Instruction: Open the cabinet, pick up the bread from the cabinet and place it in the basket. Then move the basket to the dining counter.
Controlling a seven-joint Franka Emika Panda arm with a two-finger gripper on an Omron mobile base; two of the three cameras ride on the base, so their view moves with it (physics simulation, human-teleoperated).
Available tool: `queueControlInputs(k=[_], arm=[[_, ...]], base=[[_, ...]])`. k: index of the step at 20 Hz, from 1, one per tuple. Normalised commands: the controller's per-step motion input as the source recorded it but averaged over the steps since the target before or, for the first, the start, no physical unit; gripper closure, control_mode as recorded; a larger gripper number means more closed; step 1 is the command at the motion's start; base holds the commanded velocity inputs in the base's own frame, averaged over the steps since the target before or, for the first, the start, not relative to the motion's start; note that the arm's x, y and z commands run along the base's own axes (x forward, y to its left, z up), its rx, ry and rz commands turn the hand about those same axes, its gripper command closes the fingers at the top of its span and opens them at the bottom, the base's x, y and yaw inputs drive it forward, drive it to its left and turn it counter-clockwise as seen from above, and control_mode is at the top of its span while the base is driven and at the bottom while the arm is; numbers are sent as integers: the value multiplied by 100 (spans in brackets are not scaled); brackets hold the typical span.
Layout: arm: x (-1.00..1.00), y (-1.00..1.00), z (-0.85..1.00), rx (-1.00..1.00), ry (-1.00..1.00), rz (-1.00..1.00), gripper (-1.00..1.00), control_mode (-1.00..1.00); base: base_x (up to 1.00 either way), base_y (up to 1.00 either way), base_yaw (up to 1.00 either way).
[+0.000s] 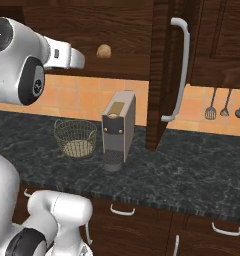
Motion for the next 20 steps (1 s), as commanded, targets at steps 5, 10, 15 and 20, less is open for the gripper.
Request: queueControlInputs(k=[5,10,15,20], arm=[[71,0,-5,5,0,0,-100,-100],[76,0,-4,0,13,0,-100,-100],[70,0,-5,0,4,0,-100,-100],[50,0,-9,0,-4,0,-100,-100]], base=[[0,0,0],[0,0,0],[0,0,0],[0,0,0]])
